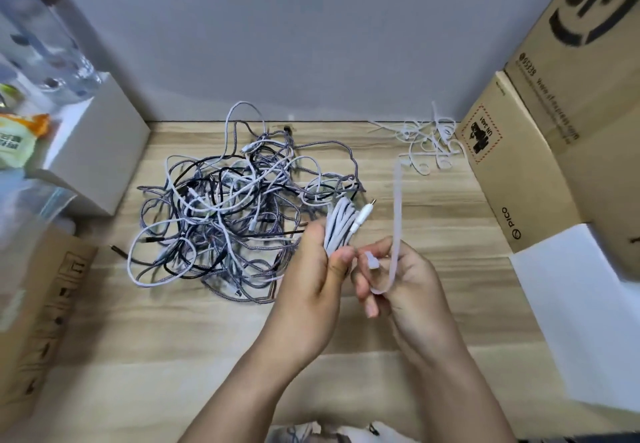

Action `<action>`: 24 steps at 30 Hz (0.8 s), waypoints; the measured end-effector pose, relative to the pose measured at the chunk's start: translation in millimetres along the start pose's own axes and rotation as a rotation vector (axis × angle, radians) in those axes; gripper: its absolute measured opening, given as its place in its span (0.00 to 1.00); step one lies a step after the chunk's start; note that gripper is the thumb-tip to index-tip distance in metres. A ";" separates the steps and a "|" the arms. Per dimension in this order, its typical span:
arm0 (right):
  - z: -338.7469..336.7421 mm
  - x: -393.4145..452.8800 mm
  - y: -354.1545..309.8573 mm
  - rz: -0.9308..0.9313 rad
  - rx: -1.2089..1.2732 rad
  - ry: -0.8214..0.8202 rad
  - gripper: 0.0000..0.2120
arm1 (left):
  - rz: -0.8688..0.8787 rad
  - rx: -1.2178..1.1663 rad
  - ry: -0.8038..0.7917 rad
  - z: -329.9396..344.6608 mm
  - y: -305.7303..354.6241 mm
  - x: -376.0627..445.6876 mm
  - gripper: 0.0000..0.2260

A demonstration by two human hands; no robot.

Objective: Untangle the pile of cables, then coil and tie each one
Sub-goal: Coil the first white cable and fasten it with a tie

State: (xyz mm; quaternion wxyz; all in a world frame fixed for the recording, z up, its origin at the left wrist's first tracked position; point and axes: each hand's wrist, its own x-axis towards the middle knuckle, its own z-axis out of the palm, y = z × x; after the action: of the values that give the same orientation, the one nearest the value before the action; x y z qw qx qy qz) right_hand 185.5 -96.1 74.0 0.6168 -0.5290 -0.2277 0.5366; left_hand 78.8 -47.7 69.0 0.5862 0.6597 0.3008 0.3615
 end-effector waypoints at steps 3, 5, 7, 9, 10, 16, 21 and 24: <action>4.5 -6.9 -1.0 -0.001 0.005 0.058 0.08 | 0.054 0.078 0.000 0.0 3.2 -8.4 0.09; 5.8 -8.0 1.4 0.018 -0.016 0.108 0.11 | 0.060 0.107 -0.017 1.0 1.8 -12.2 0.09; 6.5 -9.4 2.8 0.029 -0.028 0.152 0.11 | 0.080 0.175 -0.033 3.1 0.0 -16.2 0.11; 6.5 -9.1 3.9 0.032 -0.028 0.188 0.10 | 0.103 0.281 -0.059 5.0 -4.2 -18.5 0.14; 6.1 -10.0 3.3 0.029 -0.026 0.210 0.11 | 0.120 0.325 -0.073 6.4 -4.3 -20.0 0.13; 3.0 -19.1 -4.6 0.091 0.065 0.163 0.13 | 0.154 0.332 -0.129 5.1 6.7 -24.0 0.11; 5.0 -28.2 -10.0 0.139 0.300 -0.061 0.07 | 0.067 0.337 -0.090 -5.2 0.4 -14.7 0.07; 3.7 -30.2 -10.0 0.200 0.297 -0.119 0.10 | -0.097 0.326 -0.044 -10.3 -4.4 -6.5 0.08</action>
State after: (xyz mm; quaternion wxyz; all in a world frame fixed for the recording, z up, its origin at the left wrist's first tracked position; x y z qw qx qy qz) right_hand 176.9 -120.5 92.8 0.6171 -0.4193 -0.1282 0.6534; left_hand 66.7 -46.7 64.4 0.4948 0.7385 0.3740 0.2645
